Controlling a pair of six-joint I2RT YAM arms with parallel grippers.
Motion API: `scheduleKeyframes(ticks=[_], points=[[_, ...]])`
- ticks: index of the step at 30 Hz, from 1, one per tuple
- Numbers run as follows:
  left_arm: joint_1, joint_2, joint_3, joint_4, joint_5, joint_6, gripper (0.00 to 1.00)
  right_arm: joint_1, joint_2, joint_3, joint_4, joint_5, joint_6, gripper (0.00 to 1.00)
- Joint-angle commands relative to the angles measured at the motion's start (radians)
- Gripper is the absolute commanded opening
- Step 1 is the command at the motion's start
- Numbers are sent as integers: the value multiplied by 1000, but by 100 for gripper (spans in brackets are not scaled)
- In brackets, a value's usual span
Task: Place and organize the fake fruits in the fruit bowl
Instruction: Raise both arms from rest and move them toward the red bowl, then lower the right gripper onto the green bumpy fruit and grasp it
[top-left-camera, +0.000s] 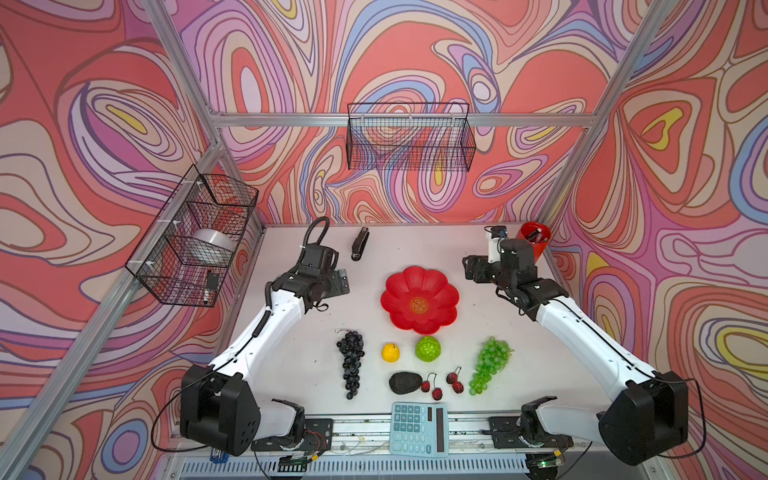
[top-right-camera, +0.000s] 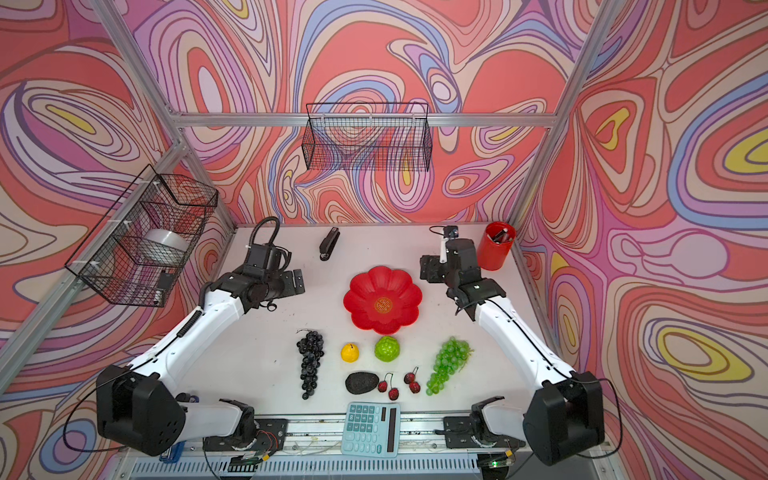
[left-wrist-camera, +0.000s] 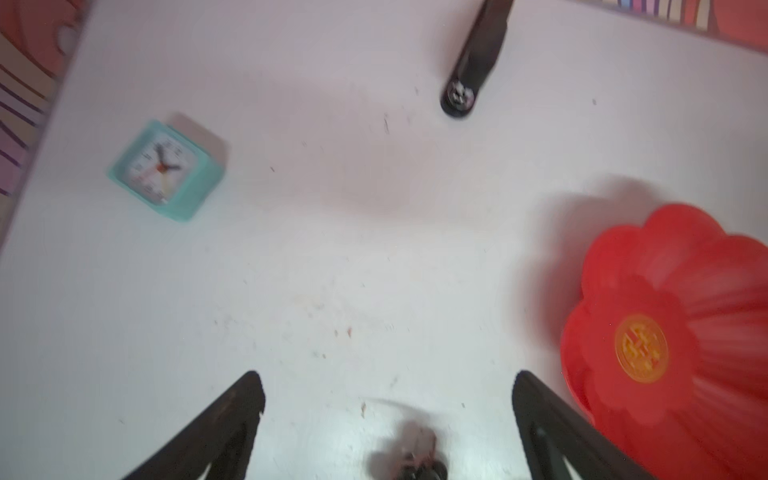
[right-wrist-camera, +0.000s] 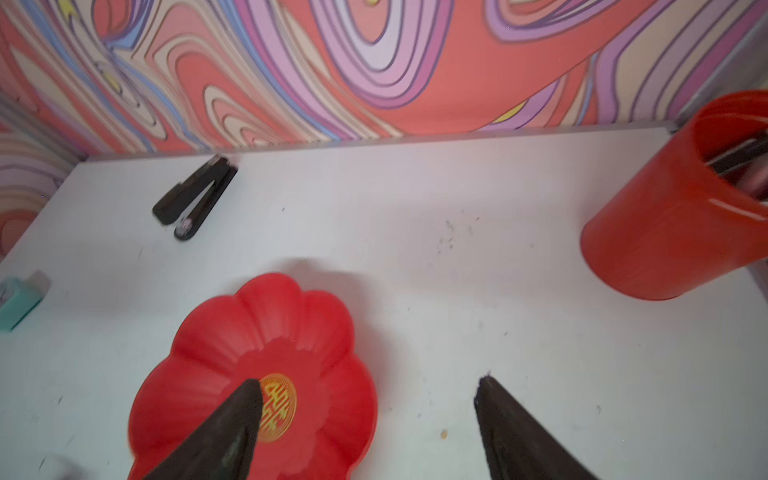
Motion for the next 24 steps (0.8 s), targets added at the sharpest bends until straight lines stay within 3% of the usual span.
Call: scheduleKeyframes(ticks=[1, 7, 9, 12, 24], points=[[-59, 6, 4, -159, 88, -111, 96, 59, -7, 46, -189, 11, 44, 83], [-178, 33, 16, -123, 156, -139, 97, 256, -7, -2, -330, -13, 171, 82], [-182, 36, 4, -103, 162, -151, 97, 347, -6, -23, -390, 25, 232, 88], [-182, 33, -7, -93, 136, -168, 98, 440, -17, -69, -396, -10, 284, 92], [-182, -4, -26, -35, 161, -193, 99, 473, 210, -89, -266, -132, 268, 95]])
